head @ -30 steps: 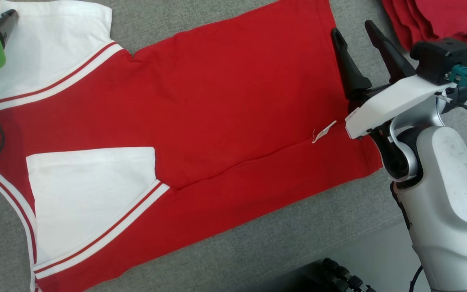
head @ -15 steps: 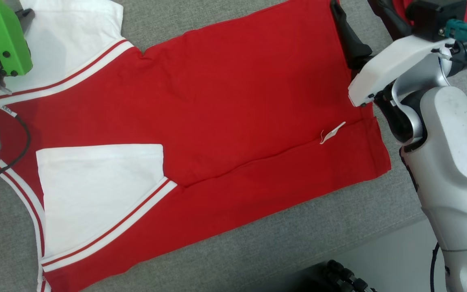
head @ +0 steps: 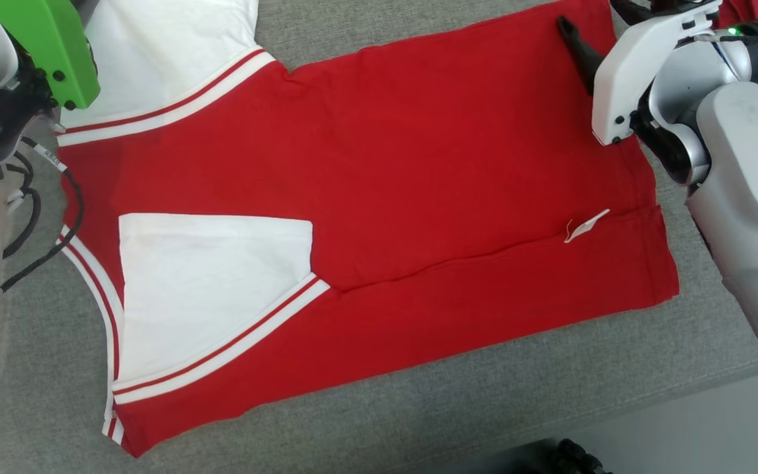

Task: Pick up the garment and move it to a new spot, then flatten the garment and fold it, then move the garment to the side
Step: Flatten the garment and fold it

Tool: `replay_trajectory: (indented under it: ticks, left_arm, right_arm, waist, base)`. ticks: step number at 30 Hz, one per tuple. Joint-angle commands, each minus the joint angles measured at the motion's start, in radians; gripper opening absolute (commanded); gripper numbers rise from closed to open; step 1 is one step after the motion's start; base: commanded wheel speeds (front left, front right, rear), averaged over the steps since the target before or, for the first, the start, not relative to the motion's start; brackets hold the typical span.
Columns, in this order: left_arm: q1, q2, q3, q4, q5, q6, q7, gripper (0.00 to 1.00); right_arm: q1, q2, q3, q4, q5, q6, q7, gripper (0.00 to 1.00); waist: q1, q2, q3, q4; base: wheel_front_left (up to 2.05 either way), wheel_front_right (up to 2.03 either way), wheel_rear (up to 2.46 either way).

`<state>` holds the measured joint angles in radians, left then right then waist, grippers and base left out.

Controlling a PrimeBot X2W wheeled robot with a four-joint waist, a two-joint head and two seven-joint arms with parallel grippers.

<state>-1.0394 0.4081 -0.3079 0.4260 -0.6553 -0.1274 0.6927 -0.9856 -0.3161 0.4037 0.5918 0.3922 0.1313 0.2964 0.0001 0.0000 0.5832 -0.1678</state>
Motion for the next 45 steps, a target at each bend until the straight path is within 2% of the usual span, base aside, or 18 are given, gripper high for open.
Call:
replay_trajectory:
  ticks: [1, 8, 9, 10, 11, 13, 15, 16, 25, 31, 37, 45]
  left_arm:
    - [-0.015, 0.002, -0.009, -0.007, -0.009, -0.003, -0.01, 0.0]
    - [-0.026, 0.006, -0.056, -0.026, -0.045, -0.003, -0.037, 0.0]
    - [-0.028, 0.008, -0.064, -0.027, -0.052, -0.003, -0.041, 0.0]
    - [-0.029, 0.01, -0.07, -0.029, -0.057, -0.003, -0.045, 0.0]
    - [-0.03, 0.01, -0.076, -0.031, -0.06, -0.003, -0.048, 0.0]
    - [-0.035, 0.012, -0.088, -0.031, -0.07, -0.003, -0.06, 0.0]
    - [-0.039, 0.013, -0.097, -0.027, -0.079, -0.003, -0.072, 0.0]
    - [-0.04, 0.014, -0.102, -0.023, -0.083, -0.003, -0.076, 0.0]
    - [-0.028, 0.037, -0.139, -0.009, -0.121, -0.003, -0.153, 0.0]
    - [0.038, 0.057, -0.184, -0.051, -0.163, -0.003, -0.214, 0.0]
    - [0.176, 0.113, -0.223, -0.156, -0.226, -0.003, -0.27, 0.0]
    - [0.413, 0.167, -0.203, -0.314, -0.267, 0.016, -0.359, 0.0]
  right_arm:
    - [-0.024, -0.019, 0.011, 0.019, 0.015, -0.001, 0.011, 1.0]
    - [-0.081, -0.052, 0.085, 0.089, 0.103, -0.001, 0.068, 1.0]
    - [-0.089, -0.056, 0.097, 0.098, 0.114, -0.001, 0.075, 0.84]
    - [-0.097, -0.059, 0.108, 0.107, 0.126, -0.001, 0.079, 0.61]
    - [-0.104, -0.063, 0.116, 0.113, 0.135, -0.002, 0.082, 0.45]
    - [-0.119, -0.073, 0.135, 0.131, 0.154, -0.002, 0.087, 0.35]
    - [-0.127, -0.077, 0.155, 0.151, 0.168, -0.002, 0.089, 0.18]
    - [-0.131, -0.078, 0.161, 0.161, 0.174, -0.002, 0.087, 0.0]
    - [-0.157, -0.095, 0.177, 0.207, 0.196, -0.002, -0.085, 0.0]
    - [-0.084, -0.111, 0.216, 0.168, 0.213, -0.002, -0.184, 0.0]
    - [0.037, -0.15, 0.245, 0.098, 0.232, -0.002, -0.257, 0.0]
    - [0.212, -0.195, 0.18, 0.009, 0.25, -0.002, -0.319, 0.0]
  waist:
    - [-0.0001, 0.0, -0.006, 0.022]
    - [-0.0001, 0.0, -0.003, 0.043]
    - [-0.0001, 0.0, -0.003, 0.045]
    - [-0.0001, 0.0, -0.002, 0.046]
    - [-0.0001, 0.0, -0.002, 0.048]
    - [-0.0001, 0.0, -0.002, 0.052]
    - [-0.0001, 0.0, -0.003, 0.054]
    - [-0.0001, 0.0, -0.005, 0.055]
    - [-0.0001, 0.0, -0.057, 0.06]
    - [-0.0001, 0.0, -0.128, 0.063]
    - [-0.0001, 0.0, -0.205, 0.071]
    - [-0.0001, 0.0, -0.286, 0.093]
  base:
    - [0.0, 0.0, 0.0]
    - [0.0, 0.0, 0.0]
    - [0.0, 0.0, 0.0]
    - [0.0, 0.0, 0.0]
    - [0.0, 0.0, 0.0]
    - [0.0, 0.0, 0.0]
    - [0.0, 0.0, 0.0]
    - [0.0, 0.0, 0.0]
    - [0.0, 0.0, 0.0]
    - [0.0, 0.0, 0.0]
    - [0.0, 0.0, 0.0]
    - [0.0, 0.0, 0.0]
